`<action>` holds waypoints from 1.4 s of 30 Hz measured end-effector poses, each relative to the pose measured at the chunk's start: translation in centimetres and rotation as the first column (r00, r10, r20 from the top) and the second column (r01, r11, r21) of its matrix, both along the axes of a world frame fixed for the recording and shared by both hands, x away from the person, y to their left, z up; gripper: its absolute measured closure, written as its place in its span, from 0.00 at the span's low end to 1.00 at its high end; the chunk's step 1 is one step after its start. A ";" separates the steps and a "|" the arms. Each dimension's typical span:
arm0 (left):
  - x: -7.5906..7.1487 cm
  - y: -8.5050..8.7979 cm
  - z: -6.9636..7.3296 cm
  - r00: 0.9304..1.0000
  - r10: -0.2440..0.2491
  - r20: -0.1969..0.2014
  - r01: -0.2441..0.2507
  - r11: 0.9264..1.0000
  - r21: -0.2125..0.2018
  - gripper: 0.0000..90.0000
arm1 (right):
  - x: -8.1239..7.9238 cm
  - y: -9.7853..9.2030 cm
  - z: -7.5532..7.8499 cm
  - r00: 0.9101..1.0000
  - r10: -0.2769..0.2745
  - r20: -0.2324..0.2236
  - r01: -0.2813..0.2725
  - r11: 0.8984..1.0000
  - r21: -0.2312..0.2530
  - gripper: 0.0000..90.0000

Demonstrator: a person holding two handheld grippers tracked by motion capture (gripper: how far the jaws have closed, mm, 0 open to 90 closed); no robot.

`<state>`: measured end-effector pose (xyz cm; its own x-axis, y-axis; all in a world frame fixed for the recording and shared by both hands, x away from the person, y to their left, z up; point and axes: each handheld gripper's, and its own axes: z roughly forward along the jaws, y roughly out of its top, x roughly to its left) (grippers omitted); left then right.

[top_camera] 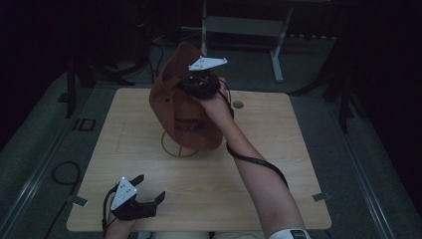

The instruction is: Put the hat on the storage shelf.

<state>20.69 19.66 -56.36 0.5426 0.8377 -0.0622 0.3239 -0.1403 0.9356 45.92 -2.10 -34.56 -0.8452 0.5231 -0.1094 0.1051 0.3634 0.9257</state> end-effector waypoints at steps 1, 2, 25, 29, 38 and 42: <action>0.0 0.0 0.0 1.000 0.002 0.000 -0.002 1.000 -0.001 0.07 | 0.1 0.3 -0.3 1.000 0.009 -0.016 -0.009 1.000 0.000 0.75; 0.0 0.0 0.0 1.000 0.003 0.000 -0.003 1.000 -0.002 0.07 | 0.3 0.6 -0.5 0.999 0.022 -0.037 -0.022 1.000 0.003 0.65; 0.2 0.2 -0.3 1.000 0.007 -0.018 -0.008 1.000 -0.018 0.07 | -0.2 1.1 -2.3 0.992 0.110 0.065 -0.104 0.991 -0.083 0.18; 0.2 0.2 -0.3 1.000 0.011 -0.018 -0.011 1.000 -0.021 0.07 | -0.2 0.7 -2.3 0.993 0.095 0.064 -0.090 0.993 -0.077 0.18; 0.2 0.2 -0.4 1.000 0.009 -0.023 -0.009 1.000 -0.019 0.07 | -1.8 -1.0 -2.5 0.995 0.073 0.071 -0.069 0.996 -0.049 0.16; 0.2 0.2 -0.4 1.000 0.012 -0.024 -0.013 1.000 -0.023 0.07 | -2.1 -2.0 -2.4 0.996 0.062 0.063 -0.061 0.998 -0.026 0.17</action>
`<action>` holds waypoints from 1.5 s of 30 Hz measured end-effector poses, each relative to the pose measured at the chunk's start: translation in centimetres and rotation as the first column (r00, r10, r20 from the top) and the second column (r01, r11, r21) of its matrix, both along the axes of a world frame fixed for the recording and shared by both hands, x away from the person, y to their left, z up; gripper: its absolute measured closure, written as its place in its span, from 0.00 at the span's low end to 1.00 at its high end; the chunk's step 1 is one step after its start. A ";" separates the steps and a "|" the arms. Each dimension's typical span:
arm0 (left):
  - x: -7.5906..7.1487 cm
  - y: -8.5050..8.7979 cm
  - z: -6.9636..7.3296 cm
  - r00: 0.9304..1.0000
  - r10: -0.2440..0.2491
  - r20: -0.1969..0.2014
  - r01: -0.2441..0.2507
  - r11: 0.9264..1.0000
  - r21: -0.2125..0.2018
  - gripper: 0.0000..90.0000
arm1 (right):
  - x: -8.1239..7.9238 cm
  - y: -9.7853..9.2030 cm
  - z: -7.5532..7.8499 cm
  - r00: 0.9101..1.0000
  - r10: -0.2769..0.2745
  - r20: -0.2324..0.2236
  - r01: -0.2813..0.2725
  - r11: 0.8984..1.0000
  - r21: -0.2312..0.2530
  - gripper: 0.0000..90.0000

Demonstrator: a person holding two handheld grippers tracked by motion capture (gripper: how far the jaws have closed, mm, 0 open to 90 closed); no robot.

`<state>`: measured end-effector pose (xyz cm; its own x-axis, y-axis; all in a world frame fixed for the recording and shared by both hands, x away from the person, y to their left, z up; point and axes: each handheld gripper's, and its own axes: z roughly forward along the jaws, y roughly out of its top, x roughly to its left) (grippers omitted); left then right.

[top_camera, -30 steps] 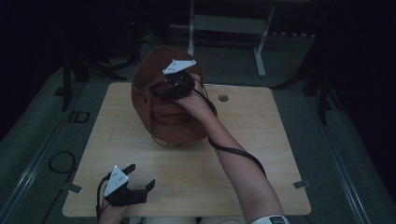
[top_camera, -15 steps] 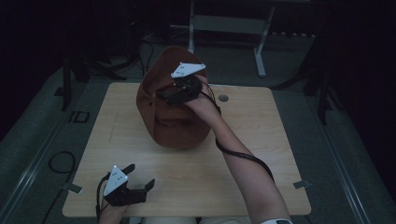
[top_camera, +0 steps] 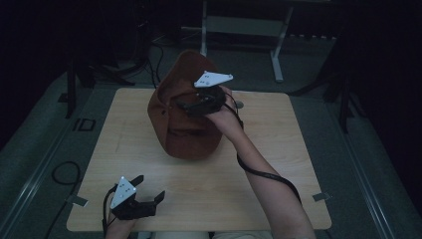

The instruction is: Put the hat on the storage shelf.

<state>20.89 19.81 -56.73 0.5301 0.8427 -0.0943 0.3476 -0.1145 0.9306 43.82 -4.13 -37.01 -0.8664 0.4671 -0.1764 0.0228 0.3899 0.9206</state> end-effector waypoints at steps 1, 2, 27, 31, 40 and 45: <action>0.0 0.0 0.0 1.000 0.000 0.000 0.000 1.000 0.000 0.07 | 0.0 0.0 0.0 1.000 0.000 0.000 0.000 1.000 0.000 0.17; 0.0 -0.1 0.0 1.000 0.000 0.002 0.000 1.000 0.001 0.07 | -0.3 -0.4 0.0 1.000 -0.002 0.008 0.002 1.000 -0.008 0.17; 0.4 -0.3 -0.8 1.000 0.012 0.003 -0.012 1.000 0.020 0.07 | -4.0 -6.5 -3.6 0.997 0.025 -0.073 -0.023 0.999 0.030 0.16; 0.4 -0.2 -0.9 1.000 0.012 -0.001 -0.012 1.000 0.013 0.07 | -4.7 -7.6 -4.8 0.995 0.027 -0.097 -0.024 0.999 0.035 0.17; 0.5 -0.4 -1.0 1.000 0.012 0.000 -0.012 1.000 0.025 0.07 | -6.5 -10.2 -8.4 0.988 0.028 -0.150 -0.023 0.999 0.034 0.17; 0.6 -0.4 -1.0 1.000 0.009 -0.005 -0.009 1.000 0.027 0.07 | -7.5 -11.5 -10.3 0.985 0.028 -0.172 -0.022 0.999 0.038 0.17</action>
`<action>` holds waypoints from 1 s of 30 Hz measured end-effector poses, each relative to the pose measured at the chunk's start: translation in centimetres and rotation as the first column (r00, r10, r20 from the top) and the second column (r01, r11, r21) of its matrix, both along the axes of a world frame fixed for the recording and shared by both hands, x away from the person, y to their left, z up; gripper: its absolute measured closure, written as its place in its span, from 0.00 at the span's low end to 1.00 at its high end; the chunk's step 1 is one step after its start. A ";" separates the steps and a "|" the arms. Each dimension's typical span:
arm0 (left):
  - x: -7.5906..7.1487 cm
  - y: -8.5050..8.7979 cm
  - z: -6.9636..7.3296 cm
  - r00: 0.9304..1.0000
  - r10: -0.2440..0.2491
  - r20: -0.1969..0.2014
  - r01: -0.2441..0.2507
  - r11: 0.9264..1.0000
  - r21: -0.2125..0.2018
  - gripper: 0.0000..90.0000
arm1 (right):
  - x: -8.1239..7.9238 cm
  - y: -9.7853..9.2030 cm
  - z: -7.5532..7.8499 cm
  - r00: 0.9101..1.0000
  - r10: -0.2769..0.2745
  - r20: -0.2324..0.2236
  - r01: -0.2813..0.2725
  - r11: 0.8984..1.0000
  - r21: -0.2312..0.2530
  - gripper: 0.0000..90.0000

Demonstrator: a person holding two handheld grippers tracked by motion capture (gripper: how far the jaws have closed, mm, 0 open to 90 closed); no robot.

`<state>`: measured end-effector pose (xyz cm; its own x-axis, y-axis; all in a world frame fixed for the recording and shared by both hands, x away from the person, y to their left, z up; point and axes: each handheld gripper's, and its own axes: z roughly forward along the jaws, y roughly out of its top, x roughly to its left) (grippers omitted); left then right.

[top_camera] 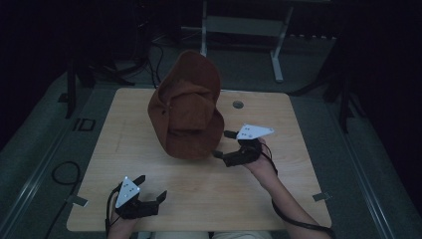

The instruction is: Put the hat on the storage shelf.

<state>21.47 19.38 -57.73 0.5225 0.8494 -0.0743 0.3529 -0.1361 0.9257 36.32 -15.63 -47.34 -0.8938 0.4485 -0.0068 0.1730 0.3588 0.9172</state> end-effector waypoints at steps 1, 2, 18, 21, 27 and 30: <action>0.0 0.0 0.0 1.000 -0.001 0.000 0.001 1.000 0.001 0.07 | -0.5 -0.6 -1.0 1.000 -0.002 -0.008 0.002 1.000 0.000 0.17; 0.0 0.0 0.0 1.000 -0.001 -0.002 0.001 1.000 0.002 0.07 | -0.7 -0.9 -1.4 1.000 -0.003 -0.017 0.003 1.000 -0.004 0.17; 0.1 -0.2 -0.1 1.000 -0.013 -0.007 0.013 1.000 0.004 0.07 | -3.2 -5.4 -6.4 0.997 -0.023 -0.075 0.023 1.000 -0.007 0.16; 0.1 -0.2 -0.1 1.000 -0.012 -0.008 0.012 1.000 0.002 0.07 | -3.5 -6.1 -6.9 0.996 -0.025 -0.086 0.025 1.000 -0.003 0.16; 0.1 -0.3 -0.1 1.000 -0.012 -0.007 0.012 1.000 0.001 0.07 | -4.3 -7.9 -8.3 0.992 -0.058 -0.116 0.056 0.998 -0.020 0.16; 0.1 -0.3 -0.1 1.000 -0.013 -0.007 0.013 1.000 0.002 0.07 | -4.7 -8.7 -8.6 0.990 -0.079 -0.115 0.076 0.997 -0.027 0.16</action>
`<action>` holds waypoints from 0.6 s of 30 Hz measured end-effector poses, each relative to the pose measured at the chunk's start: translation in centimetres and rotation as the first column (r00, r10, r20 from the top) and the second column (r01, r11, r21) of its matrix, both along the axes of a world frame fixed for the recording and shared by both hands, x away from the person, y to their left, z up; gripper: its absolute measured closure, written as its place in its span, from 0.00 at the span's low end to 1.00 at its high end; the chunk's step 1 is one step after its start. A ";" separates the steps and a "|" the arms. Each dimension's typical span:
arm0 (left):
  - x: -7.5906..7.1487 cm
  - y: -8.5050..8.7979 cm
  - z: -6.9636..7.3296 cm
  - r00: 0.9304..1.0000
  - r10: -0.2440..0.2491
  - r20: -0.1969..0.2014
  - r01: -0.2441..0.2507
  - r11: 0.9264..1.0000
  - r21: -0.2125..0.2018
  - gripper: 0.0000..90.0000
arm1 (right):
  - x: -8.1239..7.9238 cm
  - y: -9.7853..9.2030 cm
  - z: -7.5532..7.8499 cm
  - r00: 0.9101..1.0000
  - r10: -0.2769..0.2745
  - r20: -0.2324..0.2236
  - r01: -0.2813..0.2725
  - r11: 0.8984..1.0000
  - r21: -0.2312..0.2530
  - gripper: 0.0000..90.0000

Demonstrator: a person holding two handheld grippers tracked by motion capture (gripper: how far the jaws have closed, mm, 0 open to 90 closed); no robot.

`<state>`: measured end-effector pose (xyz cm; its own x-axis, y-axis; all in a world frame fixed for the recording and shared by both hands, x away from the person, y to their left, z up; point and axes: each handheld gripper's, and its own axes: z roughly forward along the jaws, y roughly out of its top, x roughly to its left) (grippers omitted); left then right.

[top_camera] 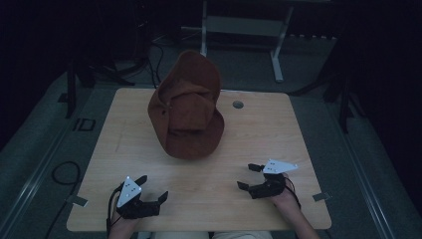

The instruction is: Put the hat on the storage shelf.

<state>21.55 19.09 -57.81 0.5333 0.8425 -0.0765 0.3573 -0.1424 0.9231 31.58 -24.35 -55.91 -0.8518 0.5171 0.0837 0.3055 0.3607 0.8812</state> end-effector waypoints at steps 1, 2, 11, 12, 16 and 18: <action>0.0 0.0 0.0 1.000 0.001 0.001 -0.001 1.000 0.000 0.07 | -0.2 -0.3 -0.1 1.000 -0.003 -0.002 0.003 1.000 -0.003 0.16; 0.0 0.0 0.0 1.000 0.000 0.001 0.000 1.000 0.000 0.07 | -0.3 -0.5 -0.1 1.000 -0.012 0.000 0.012 1.000 -0.009 0.16; 0.0 0.1 0.0 1.000 0.000 0.001 0.000 1.000 -0.004 0.07 | -1.2 -2.8 -0.7 0.998 -0.061 0.004 0.062 0.997 -0.040 0.16; 0.0 0.1 0.0 1.000 0.000 0.000 0.000 1.000 0.000 0.07 | -1.1 -3.2 -0.8 0.997 -0.074 0.003 0.074 0.996 -0.040 0.16; 0.0 0.1 -0.1 1.000 -0.001 -0.001 0.001 1.000 0.002 0.07 | -0.9 -3.4 -0.9 0.996 -0.087 -0.007 0.087 0.996 -0.026 0.16; 0.0 0.1 -0.1 1.000 -0.001 -0.001 0.001 1.000 0.004 0.07 | -0.8 -3.4 -1.0 0.996 -0.087 -0.004 0.087 0.996 -0.035 0.16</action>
